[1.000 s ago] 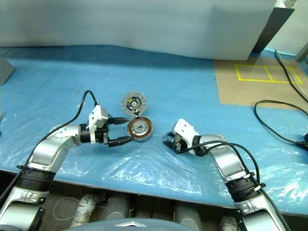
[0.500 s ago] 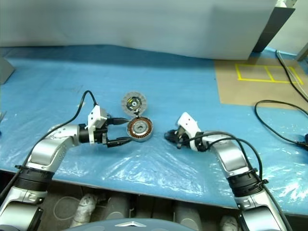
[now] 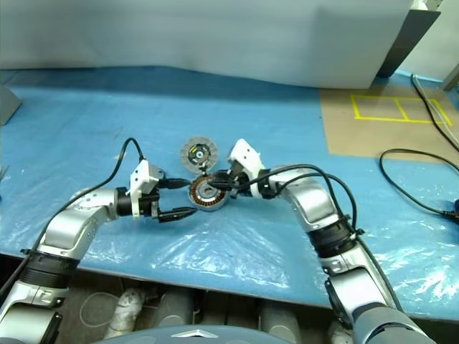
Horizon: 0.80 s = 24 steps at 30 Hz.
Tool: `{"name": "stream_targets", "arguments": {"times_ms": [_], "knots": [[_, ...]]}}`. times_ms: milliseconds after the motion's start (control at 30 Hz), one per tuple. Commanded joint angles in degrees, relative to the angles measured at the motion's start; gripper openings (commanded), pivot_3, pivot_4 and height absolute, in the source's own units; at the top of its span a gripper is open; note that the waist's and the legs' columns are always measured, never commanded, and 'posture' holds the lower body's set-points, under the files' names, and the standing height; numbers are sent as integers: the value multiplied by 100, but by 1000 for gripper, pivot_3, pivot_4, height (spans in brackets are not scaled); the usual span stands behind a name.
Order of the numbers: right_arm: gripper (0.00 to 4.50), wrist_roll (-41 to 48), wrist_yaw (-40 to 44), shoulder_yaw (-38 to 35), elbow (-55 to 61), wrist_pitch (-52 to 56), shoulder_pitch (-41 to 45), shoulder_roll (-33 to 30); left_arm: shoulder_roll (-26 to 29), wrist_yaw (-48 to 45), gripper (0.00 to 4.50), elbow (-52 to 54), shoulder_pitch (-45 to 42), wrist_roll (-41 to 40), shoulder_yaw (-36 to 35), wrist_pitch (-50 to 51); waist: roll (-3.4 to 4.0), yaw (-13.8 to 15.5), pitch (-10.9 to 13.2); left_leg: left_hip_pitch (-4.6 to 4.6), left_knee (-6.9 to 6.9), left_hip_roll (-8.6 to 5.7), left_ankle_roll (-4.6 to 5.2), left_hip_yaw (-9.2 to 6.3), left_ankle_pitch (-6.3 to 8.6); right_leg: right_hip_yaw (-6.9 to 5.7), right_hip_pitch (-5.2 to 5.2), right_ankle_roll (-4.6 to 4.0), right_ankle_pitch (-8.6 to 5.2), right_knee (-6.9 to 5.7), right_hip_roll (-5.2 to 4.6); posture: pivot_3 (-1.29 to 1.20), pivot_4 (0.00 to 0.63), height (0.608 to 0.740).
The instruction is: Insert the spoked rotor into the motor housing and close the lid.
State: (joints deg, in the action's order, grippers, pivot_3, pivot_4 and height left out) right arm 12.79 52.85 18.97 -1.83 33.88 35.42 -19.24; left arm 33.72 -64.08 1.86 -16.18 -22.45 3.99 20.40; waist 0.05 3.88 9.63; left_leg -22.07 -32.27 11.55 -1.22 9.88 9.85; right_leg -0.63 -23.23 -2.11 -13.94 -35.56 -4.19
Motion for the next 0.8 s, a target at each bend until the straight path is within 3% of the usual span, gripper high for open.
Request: {"name": "stream_targets", "arguments": {"times_ms": [33, 800], "knots": [[614, -198, 136, 196, -359, -436, 168, 82, 45, 49, 4500, 232, 56, -59, -112, -66, 0, 1, 0, -1, 0, 0, 0, 0, 0, 0, 0, 0, 0, 1, 0, 0, 150, 740], [614, -694, 124, 347, -936, -901, 188, 266, -6, 134, 4500, 179, 151, -38, -99, -197, -1, 2, 1, -3, -2, 2, 0, 0, 0, -1, -2, 0, 0, -5, 1, 0, 150, 740]]}}
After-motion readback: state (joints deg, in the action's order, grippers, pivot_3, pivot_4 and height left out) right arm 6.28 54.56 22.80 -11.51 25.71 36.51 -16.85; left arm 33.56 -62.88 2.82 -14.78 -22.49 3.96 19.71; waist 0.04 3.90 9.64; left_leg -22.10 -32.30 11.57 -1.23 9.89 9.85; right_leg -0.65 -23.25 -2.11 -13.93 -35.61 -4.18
